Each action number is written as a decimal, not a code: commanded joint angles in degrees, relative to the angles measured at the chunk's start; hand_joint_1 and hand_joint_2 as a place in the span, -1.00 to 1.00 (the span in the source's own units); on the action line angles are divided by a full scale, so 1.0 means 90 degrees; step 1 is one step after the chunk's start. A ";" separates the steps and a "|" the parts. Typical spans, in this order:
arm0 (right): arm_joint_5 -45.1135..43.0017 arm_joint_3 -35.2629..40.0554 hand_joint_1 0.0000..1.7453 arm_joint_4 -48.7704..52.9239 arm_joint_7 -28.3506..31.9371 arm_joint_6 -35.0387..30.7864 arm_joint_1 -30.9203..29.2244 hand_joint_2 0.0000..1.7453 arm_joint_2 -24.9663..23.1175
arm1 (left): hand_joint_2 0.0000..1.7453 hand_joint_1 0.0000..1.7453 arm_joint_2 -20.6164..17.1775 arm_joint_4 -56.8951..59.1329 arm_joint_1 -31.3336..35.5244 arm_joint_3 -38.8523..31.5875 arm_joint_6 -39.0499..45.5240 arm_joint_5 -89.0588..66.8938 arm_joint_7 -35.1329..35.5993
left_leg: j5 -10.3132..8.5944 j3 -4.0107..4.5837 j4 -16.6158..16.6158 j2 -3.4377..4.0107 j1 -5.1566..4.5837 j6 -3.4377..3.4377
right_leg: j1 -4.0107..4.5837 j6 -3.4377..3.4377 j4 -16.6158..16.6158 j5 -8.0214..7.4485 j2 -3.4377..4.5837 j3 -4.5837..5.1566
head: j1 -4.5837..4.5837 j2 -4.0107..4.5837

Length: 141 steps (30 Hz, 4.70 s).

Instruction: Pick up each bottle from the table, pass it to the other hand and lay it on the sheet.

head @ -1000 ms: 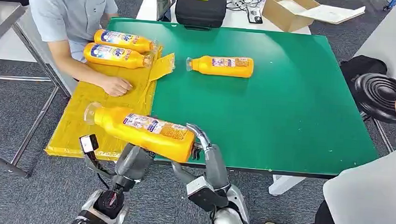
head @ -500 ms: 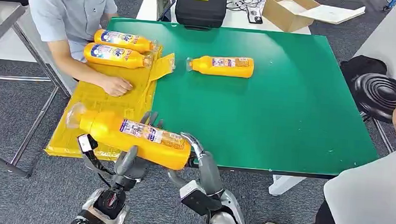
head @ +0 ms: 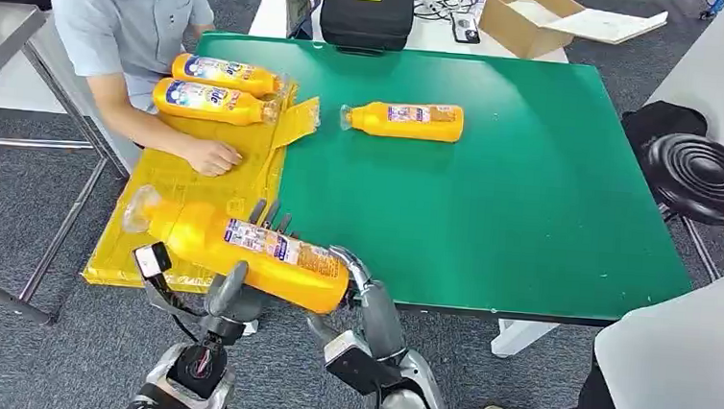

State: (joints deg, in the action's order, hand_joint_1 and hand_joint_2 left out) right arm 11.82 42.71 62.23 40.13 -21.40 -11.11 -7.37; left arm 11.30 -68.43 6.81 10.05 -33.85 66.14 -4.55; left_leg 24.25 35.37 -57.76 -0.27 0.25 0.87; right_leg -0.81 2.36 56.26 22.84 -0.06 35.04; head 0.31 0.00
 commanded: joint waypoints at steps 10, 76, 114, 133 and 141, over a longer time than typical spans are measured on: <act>0.0004 0.0231 -0.28 -0.0592 -0.0014 -0.0143 0.0157 1.00 0.0095 | 1.00 1.00 -0.0131 0.0527 0.0575 -0.0640 0.0988 -0.0740 -0.0410 | 0.0011 -0.0037 0.0007 -0.0006 0.0006 -0.0006 | 0.0007 -0.0012 -0.0008 0.0013 -0.0008 -0.0040 | 0.0000 0.0000; -0.0103 0.1006 -1.00 -0.0761 -0.0014 -0.0034 -0.0284 -1.00 -0.0110 | 1.00 1.00 -0.1478 0.5536 0.4989 0.1463 0.5024 -1.2782 0.0334 | 0.0001 -0.0019 -0.0001 0.0002 0.0008 -0.0005 | 0.0008 -0.0007 0.0005 0.0005 -0.0003 -0.0019 | -0.0002 0.0000; -0.0221 0.0763 -1.00 -0.1172 -0.0014 -0.0116 -0.0300 -1.00 -0.0339 | 1.00 -0.88 -0.1379 0.5840 0.4176 0.0823 0.3864 -1.2411 0.0764 | 0.0008 -0.0047 0.0009 0.0012 0.0005 -0.0006 | 0.0005 -0.0010 -0.0004 0.0009 0.0009 -0.0044 | -0.0002 0.0000; -0.0276 0.0768 -1.00 -0.1084 -0.0014 -0.0300 -0.0217 -1.00 -0.0216 | 1.00 -1.00 -0.1194 0.5020 0.4001 -0.0247 0.3781 -1.1097 -0.1395 | -0.0004 -0.0055 0.0009 -0.0006 0.0000 -0.0004 | -0.0001 -0.0005 -0.0002 0.0002 -0.0002 -0.0056 | 0.0000 0.0000; -0.0279 0.0739 -1.00 -0.0979 -0.0014 -0.0368 -0.0150 -1.00 -0.0171 | 1.00 -1.00 -0.1294 0.3922 0.3785 -0.0584 0.3922 -1.0443 -0.2079 | 0.0001 -0.0052 0.0002 -0.0002 0.0006 -0.0006 | 0.0006 -0.0009 0.0001 0.0006 -0.0003 -0.0052 | -0.0002 0.0000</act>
State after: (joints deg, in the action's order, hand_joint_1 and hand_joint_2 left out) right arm 9.42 50.16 54.42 40.02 -24.15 -11.84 -10.47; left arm -0.37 -25.94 41.78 9.71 1.57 -30.67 -21.48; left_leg 24.19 35.04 -57.76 -0.29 0.28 0.84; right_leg -0.80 2.35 56.30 22.81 -0.07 34.71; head 0.28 0.00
